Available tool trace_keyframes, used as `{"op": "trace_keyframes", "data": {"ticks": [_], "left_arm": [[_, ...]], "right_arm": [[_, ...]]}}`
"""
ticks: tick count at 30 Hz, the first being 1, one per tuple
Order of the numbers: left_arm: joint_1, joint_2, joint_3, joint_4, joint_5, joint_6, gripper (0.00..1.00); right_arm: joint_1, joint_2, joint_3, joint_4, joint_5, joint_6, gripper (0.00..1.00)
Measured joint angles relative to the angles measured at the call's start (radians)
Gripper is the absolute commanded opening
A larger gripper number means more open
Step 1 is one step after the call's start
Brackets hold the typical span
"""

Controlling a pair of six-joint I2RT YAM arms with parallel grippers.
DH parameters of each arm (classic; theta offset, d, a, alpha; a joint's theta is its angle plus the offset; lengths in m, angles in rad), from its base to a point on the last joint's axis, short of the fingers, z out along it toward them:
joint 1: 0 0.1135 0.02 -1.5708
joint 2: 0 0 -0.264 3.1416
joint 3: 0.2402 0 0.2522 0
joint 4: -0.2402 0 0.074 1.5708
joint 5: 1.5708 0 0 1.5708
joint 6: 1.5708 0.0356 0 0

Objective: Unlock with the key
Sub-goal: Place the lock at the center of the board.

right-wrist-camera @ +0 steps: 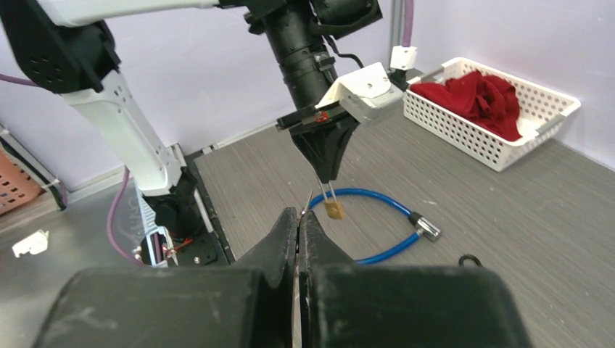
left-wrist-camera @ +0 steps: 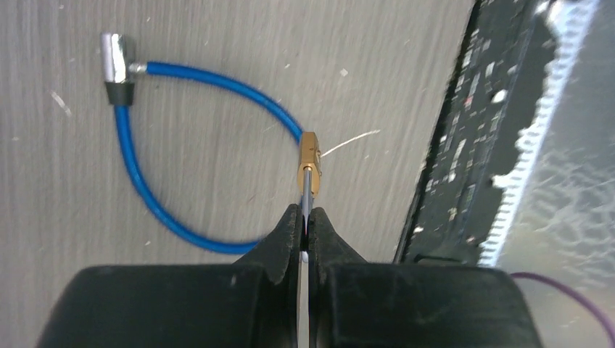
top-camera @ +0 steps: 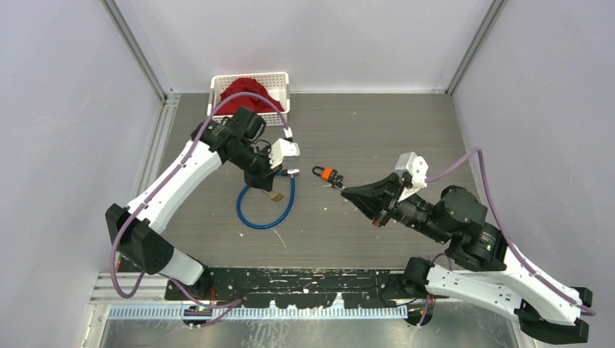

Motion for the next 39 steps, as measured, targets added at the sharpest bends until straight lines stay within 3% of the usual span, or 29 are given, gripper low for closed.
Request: {"op": "trace_keyframes", "data": {"ticks": [5, 14, 31, 35, 39], "left_arm": [[-0.028, 0.035, -0.001, -0.013, -0.169, 0.105, 0.0], [-0.091, 0.105, -0.17, 0.086, -0.393, 0.182, 0.0], [-0.16, 0.237, -0.245, 0.243, -0.522, 0.174, 0.01], [-0.174, 0.24, -0.244, 0.244, -0.543, 0.168, 0.18], [-0.195, 0.26, -0.244, 0.258, -0.549, 0.161, 0.51]], "right_arm": [[0.0, 0.001, 0.0, -0.039, 0.039, 0.002, 0.01], [0.0, 0.004, 0.0, -0.05, 0.043, 0.004, 0.01], [0.0, 0.005, -0.002, -0.061, 0.043, 0.018, 0.01], [0.0, -0.001, -0.008, -0.06, 0.043, 0.025, 0.01], [0.0, -0.008, -0.02, -0.06, 0.043, 0.027, 0.01]]}}
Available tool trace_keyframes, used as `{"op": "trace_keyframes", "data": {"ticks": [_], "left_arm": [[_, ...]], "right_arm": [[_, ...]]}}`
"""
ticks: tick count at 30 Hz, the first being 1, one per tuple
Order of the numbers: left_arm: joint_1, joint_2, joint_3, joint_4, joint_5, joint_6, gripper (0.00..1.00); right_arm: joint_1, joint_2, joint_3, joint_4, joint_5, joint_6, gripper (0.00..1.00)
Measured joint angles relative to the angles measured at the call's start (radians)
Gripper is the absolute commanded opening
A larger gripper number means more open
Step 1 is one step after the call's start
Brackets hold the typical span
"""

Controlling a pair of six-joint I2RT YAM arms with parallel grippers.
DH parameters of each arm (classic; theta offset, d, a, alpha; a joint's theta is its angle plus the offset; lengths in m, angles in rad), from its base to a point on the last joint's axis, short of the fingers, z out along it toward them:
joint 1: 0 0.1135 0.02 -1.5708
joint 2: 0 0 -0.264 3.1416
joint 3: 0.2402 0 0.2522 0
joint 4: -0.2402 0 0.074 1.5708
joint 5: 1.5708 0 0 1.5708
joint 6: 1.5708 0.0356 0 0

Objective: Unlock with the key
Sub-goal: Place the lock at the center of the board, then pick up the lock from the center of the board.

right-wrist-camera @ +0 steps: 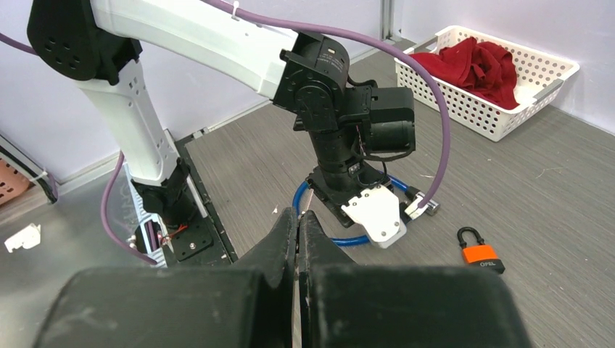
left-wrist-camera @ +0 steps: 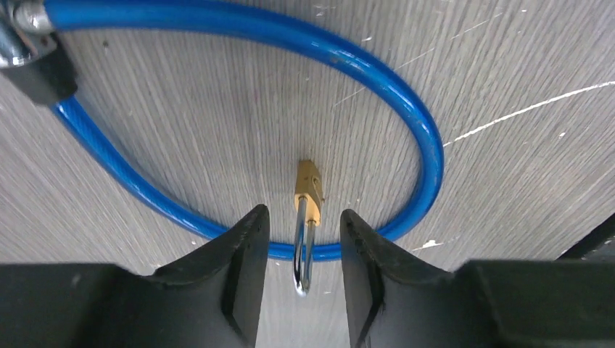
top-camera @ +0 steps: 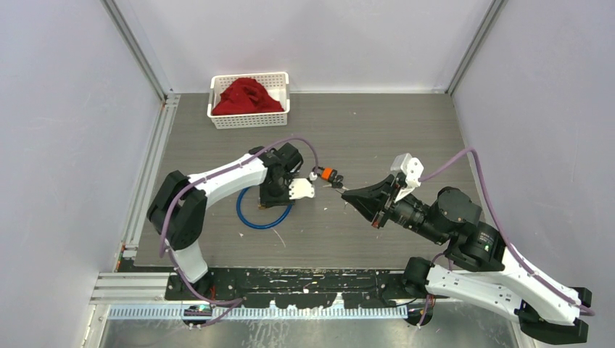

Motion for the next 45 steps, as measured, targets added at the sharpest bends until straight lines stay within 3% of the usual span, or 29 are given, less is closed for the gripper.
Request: {"op": "trace_keyframes", "data": {"ticks": [6, 22, 27, 33, 41, 45], "left_arm": [[-0.021, 0.013, 0.0, 0.005, 0.001, -0.013, 0.54], [0.034, 0.046, -0.067, 0.034, 0.0, -0.008, 0.41], [0.05, 0.064, -0.074, 0.056, 0.0, -0.008, 0.3], [0.053, 0.073, -0.076, 0.074, 0.003, -0.008, 0.01], [0.064, 0.073, -0.067, 0.061, 0.042, -0.01, 0.0], [0.123, 0.072, 0.01, -0.018, 0.178, -0.041, 0.0]], "right_arm": [[0.0, 0.0, -0.003, 0.0, 0.0, 0.0, 0.01], [0.0, 0.0, -0.003, 0.007, 0.0, 0.0, 0.01], [0.0, 0.0, -0.006, 0.014, 0.0, 0.001, 0.01], [0.0, 0.0, -0.016, 0.016, 0.0, 0.007, 0.01], [0.0, -0.006, -0.039, 0.032, 0.0, 0.012, 0.01], [0.0, 0.002, -0.044, 0.048, 0.0, 0.011, 0.01]]}}
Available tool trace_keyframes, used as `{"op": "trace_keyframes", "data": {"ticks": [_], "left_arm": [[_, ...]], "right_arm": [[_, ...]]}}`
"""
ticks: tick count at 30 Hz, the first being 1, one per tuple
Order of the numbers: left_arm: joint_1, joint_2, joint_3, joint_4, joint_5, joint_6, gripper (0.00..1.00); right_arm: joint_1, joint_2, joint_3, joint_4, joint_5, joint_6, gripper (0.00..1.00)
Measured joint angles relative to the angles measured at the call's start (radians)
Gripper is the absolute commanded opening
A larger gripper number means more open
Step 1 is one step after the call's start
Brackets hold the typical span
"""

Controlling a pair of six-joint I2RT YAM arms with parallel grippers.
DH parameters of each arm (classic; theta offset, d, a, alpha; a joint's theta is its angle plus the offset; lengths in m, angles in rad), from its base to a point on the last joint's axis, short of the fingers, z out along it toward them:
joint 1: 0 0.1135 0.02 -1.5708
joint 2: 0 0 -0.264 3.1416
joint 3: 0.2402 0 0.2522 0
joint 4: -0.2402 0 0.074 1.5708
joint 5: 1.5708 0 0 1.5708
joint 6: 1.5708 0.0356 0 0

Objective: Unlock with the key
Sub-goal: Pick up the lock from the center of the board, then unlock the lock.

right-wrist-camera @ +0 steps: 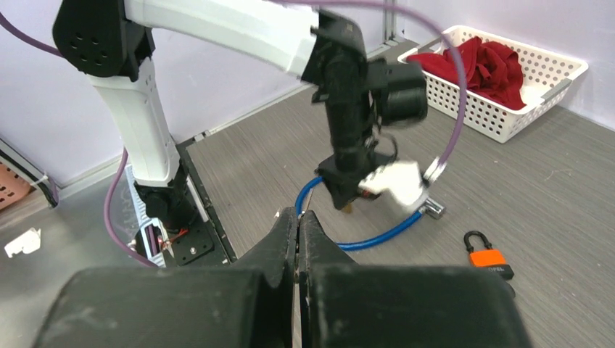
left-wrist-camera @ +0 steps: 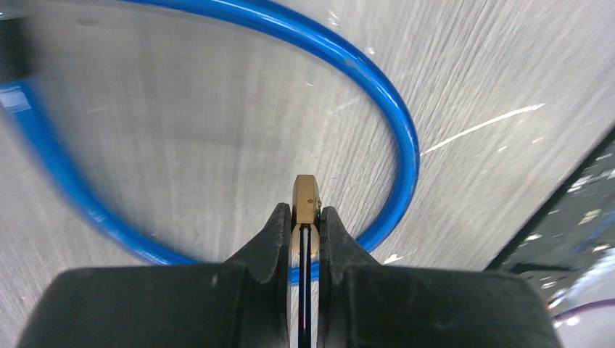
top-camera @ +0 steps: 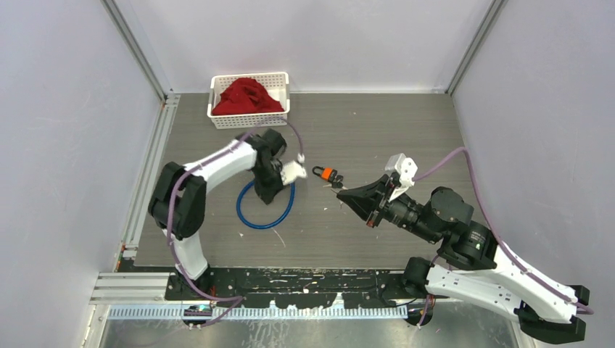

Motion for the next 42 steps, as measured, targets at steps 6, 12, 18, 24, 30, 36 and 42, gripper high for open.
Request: {"op": "trace_keyframes", "data": {"ticks": [6, 12, 18, 24, 30, 36, 42], "left_arm": [[0.304, -0.08, 0.248, -0.109, 0.489, -0.065, 0.0], [0.542, -0.326, 0.282, -0.206, 0.996, -0.066, 0.0], [0.55, -0.524, 0.136, -0.156, 1.261, -0.158, 0.0], [0.551, -0.529, 0.097, -0.176, 1.309, -0.156, 0.0], [0.541, -0.517, 0.166, -0.282, 1.322, -0.089, 0.0], [0.491, -0.517, 0.221, -0.324, 1.329, -0.072, 0.0], [0.449, -0.507, 0.344, -0.349, 1.332, -0.109, 0.0]], "right_arm": [[0.0, 0.105, 0.01, 0.085, -0.031, -0.007, 0.01], [-0.022, 0.349, 0.09, 0.227, -0.171, 0.012, 0.01], [-0.157, 0.55, 0.146, 0.365, -0.392, 0.121, 0.01], [-0.206, 0.575, 0.169, 0.387, -0.499, 0.154, 0.01], [-0.216, 0.553, 0.174, 0.441, -0.57, 0.169, 0.01], [-0.223, 0.529, 0.136, 0.569, -0.62, 0.209, 0.01], [-0.223, 0.493, 0.062, 0.694, -0.632, 0.239, 0.01]]}}
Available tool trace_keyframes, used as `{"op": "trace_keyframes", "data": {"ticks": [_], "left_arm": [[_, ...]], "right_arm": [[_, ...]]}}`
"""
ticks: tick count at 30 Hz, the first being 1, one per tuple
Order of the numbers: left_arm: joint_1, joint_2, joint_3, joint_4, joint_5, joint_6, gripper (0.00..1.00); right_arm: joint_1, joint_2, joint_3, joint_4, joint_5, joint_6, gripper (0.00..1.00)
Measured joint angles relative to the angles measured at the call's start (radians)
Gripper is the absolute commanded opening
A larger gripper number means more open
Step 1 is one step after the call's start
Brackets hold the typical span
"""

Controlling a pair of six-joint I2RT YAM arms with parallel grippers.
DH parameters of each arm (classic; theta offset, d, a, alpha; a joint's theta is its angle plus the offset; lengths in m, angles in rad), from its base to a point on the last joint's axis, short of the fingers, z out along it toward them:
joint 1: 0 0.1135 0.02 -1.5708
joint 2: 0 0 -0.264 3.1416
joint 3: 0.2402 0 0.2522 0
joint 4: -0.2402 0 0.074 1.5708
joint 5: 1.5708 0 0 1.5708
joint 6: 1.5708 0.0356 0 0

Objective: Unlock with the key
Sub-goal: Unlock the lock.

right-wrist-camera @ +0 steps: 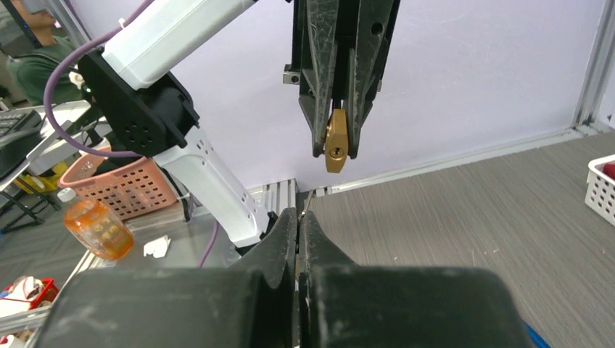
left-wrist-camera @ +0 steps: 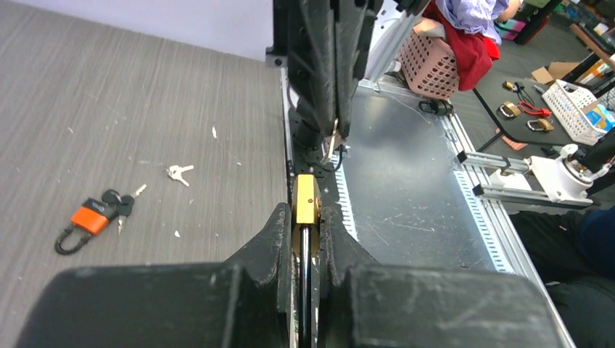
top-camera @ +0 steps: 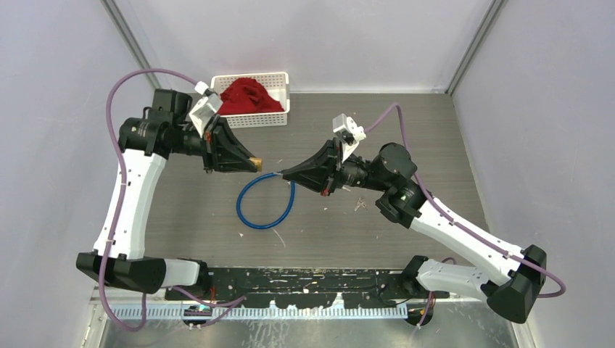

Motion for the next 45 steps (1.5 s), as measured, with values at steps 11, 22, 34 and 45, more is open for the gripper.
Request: {"op": "trace_keyframes", "data": {"ticks": [11, 22, 34, 45], "left_arm": [[-0.076, 0.068, 0.153, -0.034, 0.012, -0.01, 0.0], [-0.085, 0.079, 0.116, -0.047, 0.012, 0.023, 0.0], [-0.085, 0.079, 0.109, -0.066, 0.011, 0.046, 0.0], [-0.086, 0.079, 0.109, -0.072, 0.011, 0.056, 0.0]], "right_arm": [[-0.028, 0.008, 0.004, 0.058, -0.032, -0.002, 0.01], [-0.032, 0.025, 0.0, 0.134, -0.035, 0.0, 0.01], [-0.032, 0.049, -0.002, 0.148, -0.045, 0.0, 0.01], [-0.032, 0.061, -0.002, 0.148, -0.057, 0.0, 0.01]]}}
